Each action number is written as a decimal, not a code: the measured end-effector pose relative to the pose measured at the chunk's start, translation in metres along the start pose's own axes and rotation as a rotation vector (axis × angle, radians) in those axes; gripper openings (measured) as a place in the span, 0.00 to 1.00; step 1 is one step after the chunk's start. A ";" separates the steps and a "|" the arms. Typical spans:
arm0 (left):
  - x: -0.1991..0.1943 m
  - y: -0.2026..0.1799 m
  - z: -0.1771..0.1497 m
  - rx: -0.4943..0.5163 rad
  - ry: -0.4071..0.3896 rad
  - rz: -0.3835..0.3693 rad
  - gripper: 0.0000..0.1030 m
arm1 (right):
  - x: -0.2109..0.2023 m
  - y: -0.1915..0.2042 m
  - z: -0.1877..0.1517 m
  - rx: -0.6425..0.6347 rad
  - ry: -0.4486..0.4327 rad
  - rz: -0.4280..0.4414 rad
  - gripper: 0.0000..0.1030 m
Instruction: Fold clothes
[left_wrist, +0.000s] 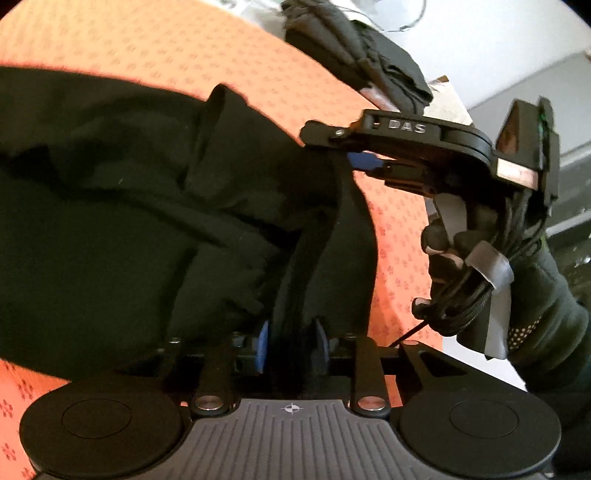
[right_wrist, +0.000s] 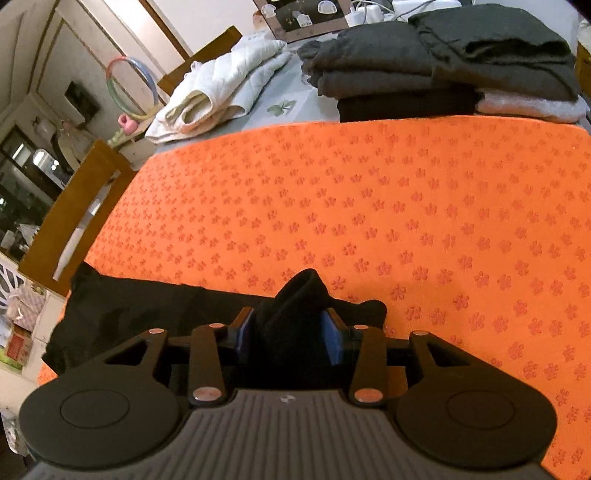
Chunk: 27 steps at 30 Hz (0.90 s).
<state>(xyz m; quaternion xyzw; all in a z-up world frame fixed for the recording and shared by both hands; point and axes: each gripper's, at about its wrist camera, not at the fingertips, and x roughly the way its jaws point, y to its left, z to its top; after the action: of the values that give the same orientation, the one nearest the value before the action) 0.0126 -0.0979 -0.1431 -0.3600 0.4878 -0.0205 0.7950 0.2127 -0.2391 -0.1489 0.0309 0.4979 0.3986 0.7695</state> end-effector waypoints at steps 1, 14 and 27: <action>0.001 0.003 0.001 -0.014 0.001 -0.008 0.30 | -0.005 0.002 0.001 -0.009 -0.018 0.001 0.44; 0.007 0.005 0.005 0.027 0.039 -0.001 0.29 | -0.062 -0.039 -0.050 0.200 -0.081 0.063 0.47; 0.009 0.003 0.007 0.079 0.061 0.013 0.28 | -0.021 -0.058 -0.079 0.414 -0.038 0.233 0.50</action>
<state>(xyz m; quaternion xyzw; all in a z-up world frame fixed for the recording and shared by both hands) 0.0218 -0.0955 -0.1494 -0.3242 0.5131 -0.0457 0.7934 0.1797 -0.3199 -0.1989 0.2529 0.5474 0.3735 0.7049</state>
